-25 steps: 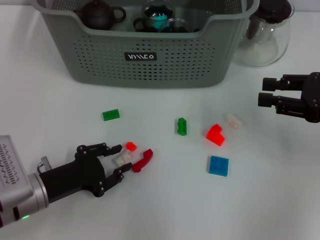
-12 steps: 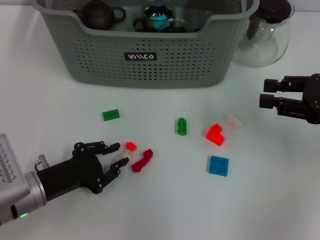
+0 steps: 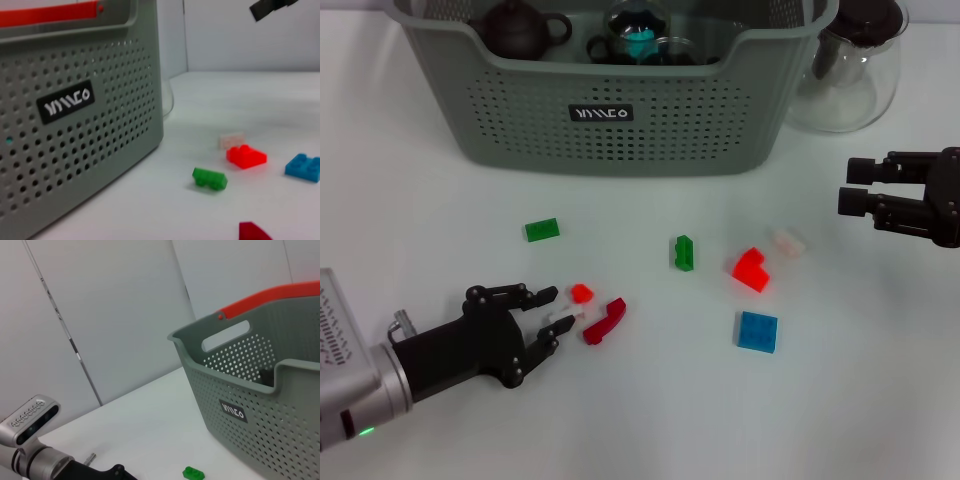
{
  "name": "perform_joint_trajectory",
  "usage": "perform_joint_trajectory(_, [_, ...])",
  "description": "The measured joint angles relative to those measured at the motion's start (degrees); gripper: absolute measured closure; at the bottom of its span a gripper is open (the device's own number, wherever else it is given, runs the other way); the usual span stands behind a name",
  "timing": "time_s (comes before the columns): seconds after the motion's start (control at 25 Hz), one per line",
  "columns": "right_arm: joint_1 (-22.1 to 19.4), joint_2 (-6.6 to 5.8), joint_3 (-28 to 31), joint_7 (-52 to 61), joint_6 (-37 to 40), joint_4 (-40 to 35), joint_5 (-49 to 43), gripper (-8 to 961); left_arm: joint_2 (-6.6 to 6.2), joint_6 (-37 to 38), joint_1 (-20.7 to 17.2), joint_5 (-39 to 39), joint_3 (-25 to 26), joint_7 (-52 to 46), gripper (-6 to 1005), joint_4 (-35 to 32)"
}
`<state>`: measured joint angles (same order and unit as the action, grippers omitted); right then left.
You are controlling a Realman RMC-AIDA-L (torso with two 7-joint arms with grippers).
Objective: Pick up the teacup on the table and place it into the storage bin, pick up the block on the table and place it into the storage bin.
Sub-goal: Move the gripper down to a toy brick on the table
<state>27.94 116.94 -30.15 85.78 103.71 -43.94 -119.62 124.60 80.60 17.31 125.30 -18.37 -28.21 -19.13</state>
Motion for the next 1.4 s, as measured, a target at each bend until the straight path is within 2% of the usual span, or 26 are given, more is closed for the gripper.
perform_joint_trajectory(0.92, [-0.1, 0.11, 0.0, 0.1, 0.1, 0.1, 0.0, 451, 0.12, -1.9, 0.0, 0.7, -0.4, 0.1, 658, 1.3])
perform_joint_trajectory(1.16, [-0.2, 0.13, 0.0, 0.8, 0.2, 0.1, -0.2, 451, 0.05, -1.4, -0.1, 0.4, 0.0, -1.0, 737, 1.2])
perform_joint_trajectory(1.4, [-0.2, 0.11, -0.1, 1.5, 0.2, 0.1, -0.4, 453, -0.06, 0.8, -0.1, 0.6, 0.6, -10.8, 806, -1.8])
